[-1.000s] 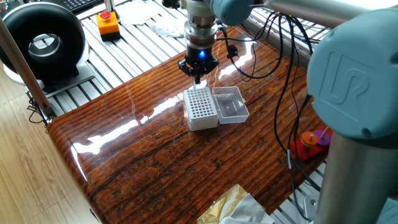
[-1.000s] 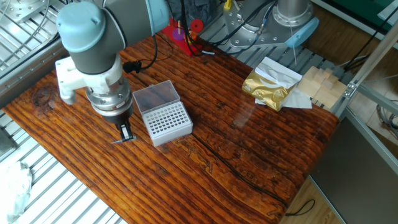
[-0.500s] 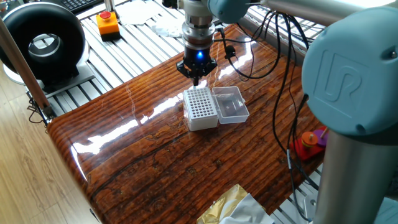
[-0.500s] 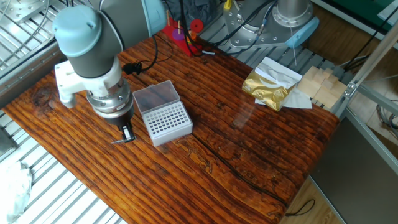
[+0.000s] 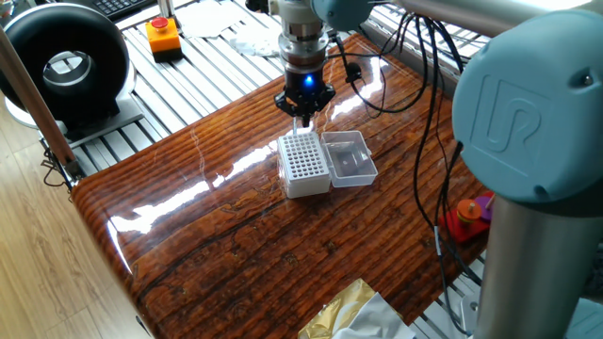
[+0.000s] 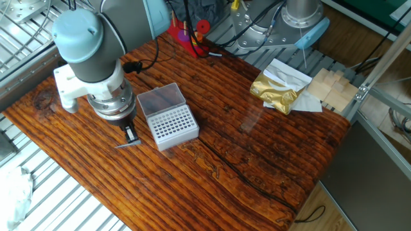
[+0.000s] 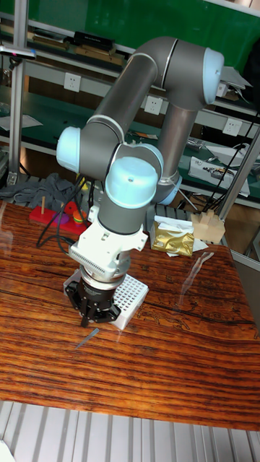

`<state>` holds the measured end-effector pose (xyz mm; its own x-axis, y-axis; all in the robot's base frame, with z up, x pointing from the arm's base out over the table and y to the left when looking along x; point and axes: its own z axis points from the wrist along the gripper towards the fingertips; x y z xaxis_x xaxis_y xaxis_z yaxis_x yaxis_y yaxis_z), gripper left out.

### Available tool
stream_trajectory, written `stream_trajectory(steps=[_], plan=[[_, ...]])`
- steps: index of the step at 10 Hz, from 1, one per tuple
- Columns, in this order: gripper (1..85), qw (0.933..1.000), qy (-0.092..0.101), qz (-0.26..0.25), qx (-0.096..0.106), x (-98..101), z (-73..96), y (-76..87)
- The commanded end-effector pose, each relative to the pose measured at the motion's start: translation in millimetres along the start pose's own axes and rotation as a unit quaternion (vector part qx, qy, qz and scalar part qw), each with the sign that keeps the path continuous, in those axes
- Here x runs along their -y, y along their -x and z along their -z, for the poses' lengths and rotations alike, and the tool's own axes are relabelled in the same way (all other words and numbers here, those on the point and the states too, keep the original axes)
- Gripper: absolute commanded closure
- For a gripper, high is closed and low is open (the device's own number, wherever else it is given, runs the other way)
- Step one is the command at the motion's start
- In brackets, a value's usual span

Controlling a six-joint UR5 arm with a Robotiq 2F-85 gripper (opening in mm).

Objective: Insert a medium pipette tip into the holder for medium pipette tips

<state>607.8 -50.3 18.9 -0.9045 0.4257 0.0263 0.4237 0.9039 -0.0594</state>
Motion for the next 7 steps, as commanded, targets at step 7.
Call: stream_trajectory(steps=[7], plan=[[48.7,0.9989,0.040,0.023,-0.005,-13.5,3.4,4.5]])
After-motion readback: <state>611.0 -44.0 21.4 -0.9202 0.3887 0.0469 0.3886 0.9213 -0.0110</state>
